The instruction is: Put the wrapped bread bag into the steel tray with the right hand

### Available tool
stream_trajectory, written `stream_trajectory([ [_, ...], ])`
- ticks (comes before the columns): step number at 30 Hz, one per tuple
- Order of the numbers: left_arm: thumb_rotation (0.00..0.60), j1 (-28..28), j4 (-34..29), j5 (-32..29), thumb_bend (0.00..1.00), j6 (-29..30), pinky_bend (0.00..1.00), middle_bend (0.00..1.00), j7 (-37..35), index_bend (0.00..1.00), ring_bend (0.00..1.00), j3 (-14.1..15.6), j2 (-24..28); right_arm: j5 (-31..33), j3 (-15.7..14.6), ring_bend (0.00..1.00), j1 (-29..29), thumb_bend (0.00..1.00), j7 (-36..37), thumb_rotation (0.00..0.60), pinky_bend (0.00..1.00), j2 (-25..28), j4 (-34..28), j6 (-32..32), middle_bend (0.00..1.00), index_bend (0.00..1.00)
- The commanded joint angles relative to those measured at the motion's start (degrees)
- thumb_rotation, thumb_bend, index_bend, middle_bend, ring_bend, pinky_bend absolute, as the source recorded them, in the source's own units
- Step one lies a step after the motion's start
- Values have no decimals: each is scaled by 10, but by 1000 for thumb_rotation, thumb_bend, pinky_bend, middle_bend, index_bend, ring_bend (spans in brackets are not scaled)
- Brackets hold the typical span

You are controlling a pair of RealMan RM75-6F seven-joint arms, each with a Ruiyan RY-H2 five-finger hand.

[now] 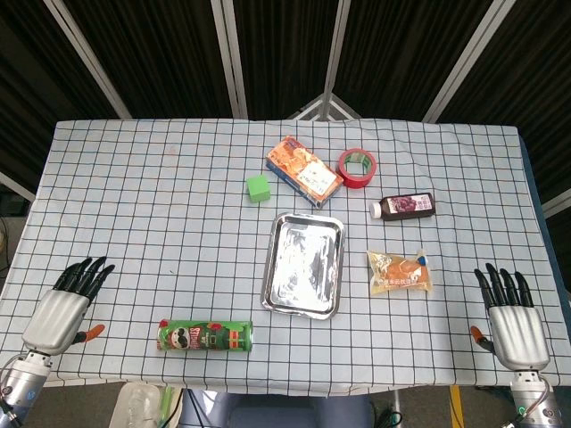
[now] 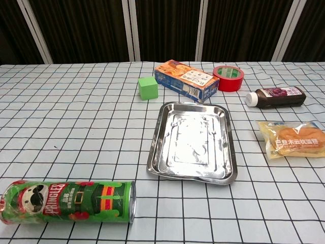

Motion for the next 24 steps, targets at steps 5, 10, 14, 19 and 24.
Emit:
stream_trajectory([
  [5,600,1,0,4,81,3,92,0,6,0,0,0,-4,-10,-4,0,22,258,0,600,0,-17,14,-35,0,0],
  [10,600,-1,3,2,81,1,92,0,16,0,0,-3,-12,-5,9,0,68,258,1,600,0,-49,38,-101,0,0],
  [14,600,-6,14,2,82,2,92,0,9,0,0,-9,-18,33,32,0,112,259,-29,600,0,-85,65,-167,0,0],
  [19,600,-7,31,16,82,17,92,0,-12,0,0,-12,-22,72,52,0,147,259,-55,600,0,-118,82,-213,0,0],
  [24,600,-3,44,32,82,37,92,0,-31,0,0,-10,-22,117,68,0,176,259,-83,600,0,-146,102,-251,0,0],
])
